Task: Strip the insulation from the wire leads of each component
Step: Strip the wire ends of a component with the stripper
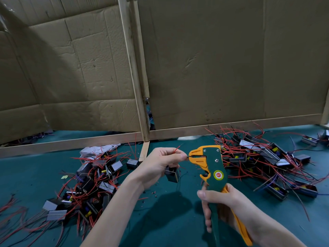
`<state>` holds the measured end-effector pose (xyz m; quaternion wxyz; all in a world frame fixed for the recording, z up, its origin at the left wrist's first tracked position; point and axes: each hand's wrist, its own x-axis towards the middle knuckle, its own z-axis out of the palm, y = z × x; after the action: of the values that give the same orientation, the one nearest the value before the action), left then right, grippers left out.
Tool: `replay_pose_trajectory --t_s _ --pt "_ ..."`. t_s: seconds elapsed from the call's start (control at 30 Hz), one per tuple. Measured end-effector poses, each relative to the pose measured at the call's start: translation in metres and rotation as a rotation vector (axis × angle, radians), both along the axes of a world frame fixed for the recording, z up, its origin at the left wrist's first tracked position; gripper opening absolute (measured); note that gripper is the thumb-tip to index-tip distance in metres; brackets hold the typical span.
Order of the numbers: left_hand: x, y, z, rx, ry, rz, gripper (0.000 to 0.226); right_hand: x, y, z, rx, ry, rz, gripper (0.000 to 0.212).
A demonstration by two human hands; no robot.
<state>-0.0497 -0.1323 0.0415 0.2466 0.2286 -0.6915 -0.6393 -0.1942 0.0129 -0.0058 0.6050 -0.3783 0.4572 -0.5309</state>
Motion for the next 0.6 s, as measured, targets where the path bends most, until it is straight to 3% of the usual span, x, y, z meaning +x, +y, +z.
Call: replay_pose_trajectory --t_s 0.23,0.4,0.5,0.6 --pt "-0.002 -0.004 -0.004 0.112 0.091 -0.034 0.024 0.011 -0.002 -0.001 0.064 0.052 -0.21 0.039" --pt "-0.008 -0.001 -0.011 -0.149 0.052 0.057 0.024 0.001 -0.005 0.005 -0.083 -0.234 -0.149 0.02" --pt "-0.001 -0.007 -0.002 -0.325 0.034 0.135 0.021 -0.007 -0.004 0.007 -0.126 -0.211 -0.12 0.018" --pt "0.003 -0.006 0.004 -0.371 0.055 0.171 0.016 -0.01 -0.003 0.007 -0.101 -0.175 -0.068 0.022"
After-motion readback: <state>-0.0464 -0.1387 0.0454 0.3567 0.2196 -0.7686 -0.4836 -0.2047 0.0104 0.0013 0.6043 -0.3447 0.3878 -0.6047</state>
